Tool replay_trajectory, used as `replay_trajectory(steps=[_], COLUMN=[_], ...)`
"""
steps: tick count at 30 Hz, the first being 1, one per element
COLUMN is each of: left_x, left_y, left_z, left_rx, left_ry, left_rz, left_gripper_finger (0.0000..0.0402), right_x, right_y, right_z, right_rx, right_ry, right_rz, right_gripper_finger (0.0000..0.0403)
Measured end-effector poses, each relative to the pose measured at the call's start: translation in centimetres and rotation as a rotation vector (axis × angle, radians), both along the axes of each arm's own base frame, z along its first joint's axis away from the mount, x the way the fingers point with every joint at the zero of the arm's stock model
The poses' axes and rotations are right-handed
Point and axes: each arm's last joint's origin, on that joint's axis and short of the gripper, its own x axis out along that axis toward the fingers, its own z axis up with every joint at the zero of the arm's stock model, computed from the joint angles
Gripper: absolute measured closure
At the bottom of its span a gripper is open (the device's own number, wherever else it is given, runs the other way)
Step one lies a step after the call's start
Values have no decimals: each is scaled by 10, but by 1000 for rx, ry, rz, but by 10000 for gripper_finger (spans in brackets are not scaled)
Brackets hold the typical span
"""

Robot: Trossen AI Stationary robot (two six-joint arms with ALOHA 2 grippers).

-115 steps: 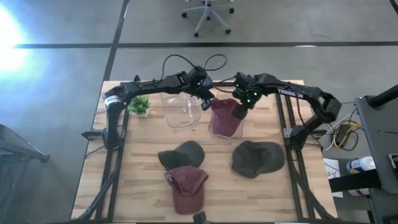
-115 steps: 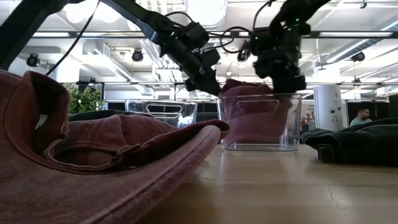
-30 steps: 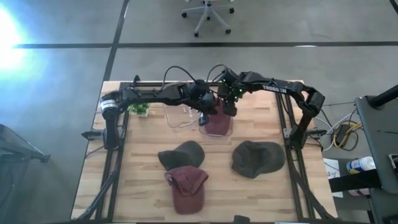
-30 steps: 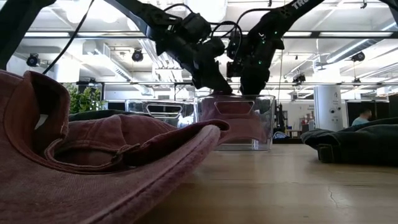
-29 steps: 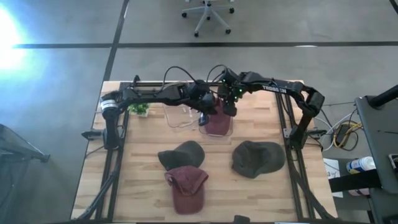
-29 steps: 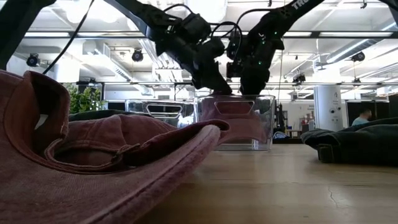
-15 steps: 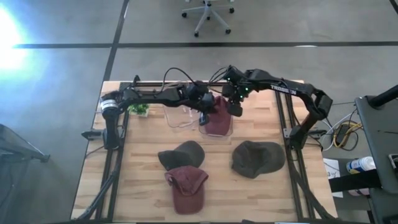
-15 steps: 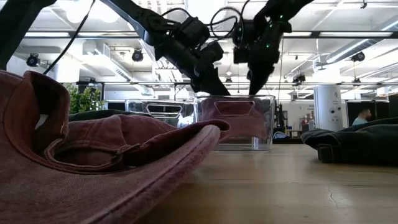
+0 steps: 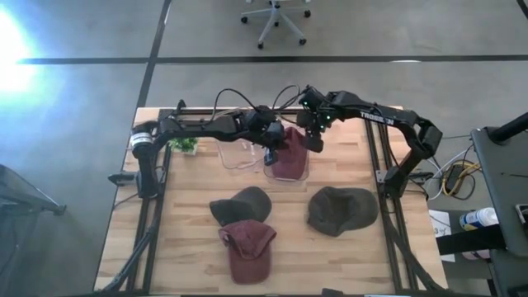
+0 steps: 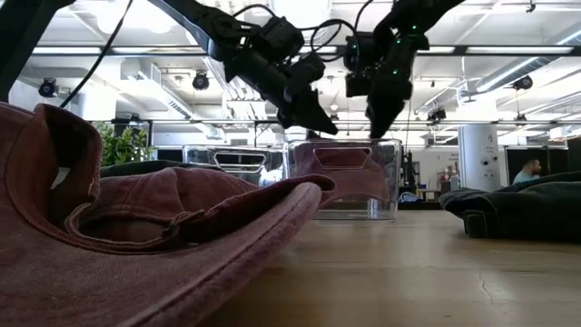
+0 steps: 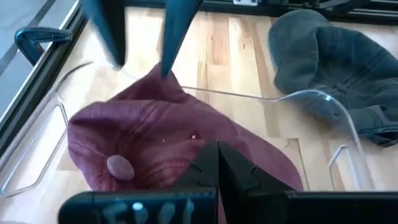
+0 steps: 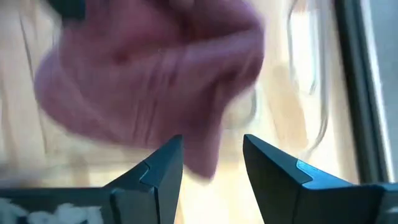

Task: Pick & Place hat
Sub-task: Put the right red cap into the right transparent bin

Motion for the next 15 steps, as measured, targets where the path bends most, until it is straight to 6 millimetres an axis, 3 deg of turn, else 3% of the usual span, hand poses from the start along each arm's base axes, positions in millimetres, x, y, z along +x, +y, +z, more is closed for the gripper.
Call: replay_trajectory(steps=[10, 15], left_x=[-2, -2], left_y=[-1, -1], left_z=[1, 1], left_rx=[-6, -8], left_ry=[19, 24], left_rz=[0, 0], left_gripper_finger=[401, 401], right_x=[15, 22], right_y=[-13, -18], right_z=[-48, -60], right_rx=[22, 8], right_ry=[132, 127], right_rz=[73, 104], right_gripper_finger=[246, 252])
